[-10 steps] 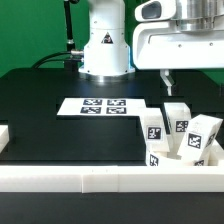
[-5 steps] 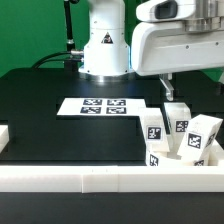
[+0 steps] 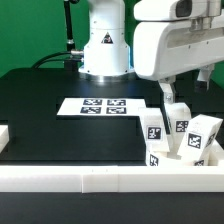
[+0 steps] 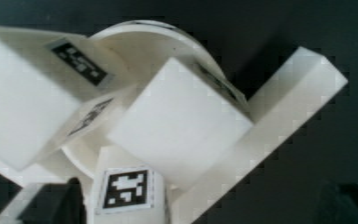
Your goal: Assemble stool
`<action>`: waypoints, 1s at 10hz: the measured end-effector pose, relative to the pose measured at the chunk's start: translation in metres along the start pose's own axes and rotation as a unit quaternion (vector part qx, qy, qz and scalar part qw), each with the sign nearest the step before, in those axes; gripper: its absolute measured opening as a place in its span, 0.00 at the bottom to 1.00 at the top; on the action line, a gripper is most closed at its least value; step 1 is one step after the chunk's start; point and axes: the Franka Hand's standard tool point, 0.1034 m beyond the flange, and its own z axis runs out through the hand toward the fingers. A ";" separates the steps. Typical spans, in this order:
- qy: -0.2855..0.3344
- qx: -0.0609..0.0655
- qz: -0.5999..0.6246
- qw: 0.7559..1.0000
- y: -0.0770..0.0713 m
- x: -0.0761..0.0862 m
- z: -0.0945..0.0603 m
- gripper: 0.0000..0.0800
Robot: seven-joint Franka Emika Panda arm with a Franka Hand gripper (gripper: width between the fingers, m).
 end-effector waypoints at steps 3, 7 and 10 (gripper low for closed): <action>-0.004 -0.014 -0.167 0.986 0.002 -0.001 0.011 0.81; -0.031 -0.023 -0.348 0.937 0.002 -0.005 0.019 0.81; -0.042 -0.025 -0.390 0.920 0.004 -0.007 0.021 0.81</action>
Offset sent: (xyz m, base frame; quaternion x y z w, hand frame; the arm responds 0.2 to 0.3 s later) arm -0.0032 0.0181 -0.0144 -0.0090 0.0185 -0.2928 0.9559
